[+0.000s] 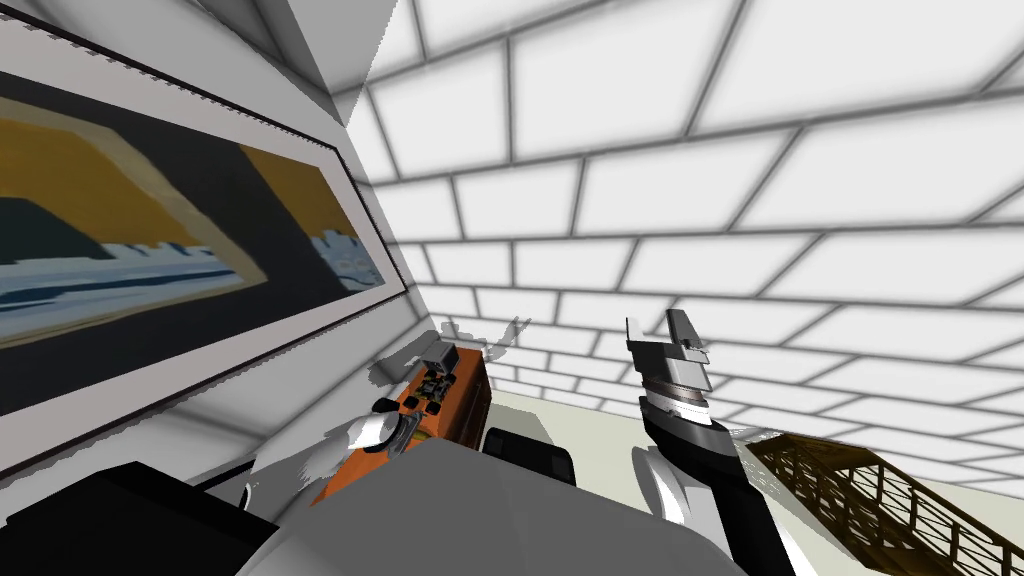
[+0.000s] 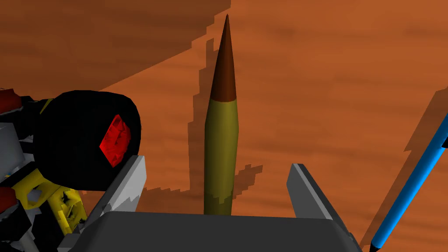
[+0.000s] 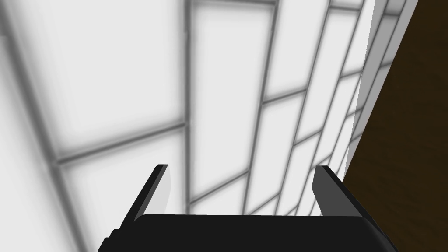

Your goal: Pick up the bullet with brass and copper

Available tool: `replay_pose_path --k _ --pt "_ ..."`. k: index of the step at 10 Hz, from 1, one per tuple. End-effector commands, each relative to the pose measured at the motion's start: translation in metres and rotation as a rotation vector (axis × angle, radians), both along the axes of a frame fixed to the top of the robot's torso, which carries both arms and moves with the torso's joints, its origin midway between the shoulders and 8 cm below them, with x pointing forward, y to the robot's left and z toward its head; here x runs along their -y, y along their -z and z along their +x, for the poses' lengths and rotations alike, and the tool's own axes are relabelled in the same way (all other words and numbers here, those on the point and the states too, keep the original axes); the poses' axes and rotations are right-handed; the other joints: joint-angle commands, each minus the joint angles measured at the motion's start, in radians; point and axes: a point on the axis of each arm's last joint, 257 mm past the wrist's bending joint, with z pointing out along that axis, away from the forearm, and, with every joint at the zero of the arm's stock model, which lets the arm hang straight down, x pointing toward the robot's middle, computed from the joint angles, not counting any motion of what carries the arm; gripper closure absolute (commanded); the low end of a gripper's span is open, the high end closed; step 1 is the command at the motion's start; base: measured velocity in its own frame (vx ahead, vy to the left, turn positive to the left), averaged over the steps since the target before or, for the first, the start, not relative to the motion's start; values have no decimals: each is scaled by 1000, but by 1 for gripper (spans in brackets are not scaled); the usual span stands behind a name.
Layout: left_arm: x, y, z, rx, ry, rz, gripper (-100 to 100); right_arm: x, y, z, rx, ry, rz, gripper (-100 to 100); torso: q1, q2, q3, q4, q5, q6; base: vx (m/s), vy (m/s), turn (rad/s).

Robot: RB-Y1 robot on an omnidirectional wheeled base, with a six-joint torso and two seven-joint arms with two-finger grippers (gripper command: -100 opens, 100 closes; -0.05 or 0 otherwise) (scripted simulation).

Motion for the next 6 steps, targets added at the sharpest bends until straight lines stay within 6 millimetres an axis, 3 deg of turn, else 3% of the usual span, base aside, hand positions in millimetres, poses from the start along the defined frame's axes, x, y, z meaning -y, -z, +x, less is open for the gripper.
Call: replay_pose_path --k 1,5,6 --pt "6 7 0 4 -2 1 -100 0 0 0 0 0 0 0 0 0 0 0 0 0 1 23 -20" --pt "16 17 -1 8 -4 2 -100 0 0 0 0 0 0 0 3 0 0 0 1 0 2 39 -17" --pt "16 17 -1 9 -5 2 100 0 0 0 0 0 0 0 1 0 0 0 0 0 0 0 0"
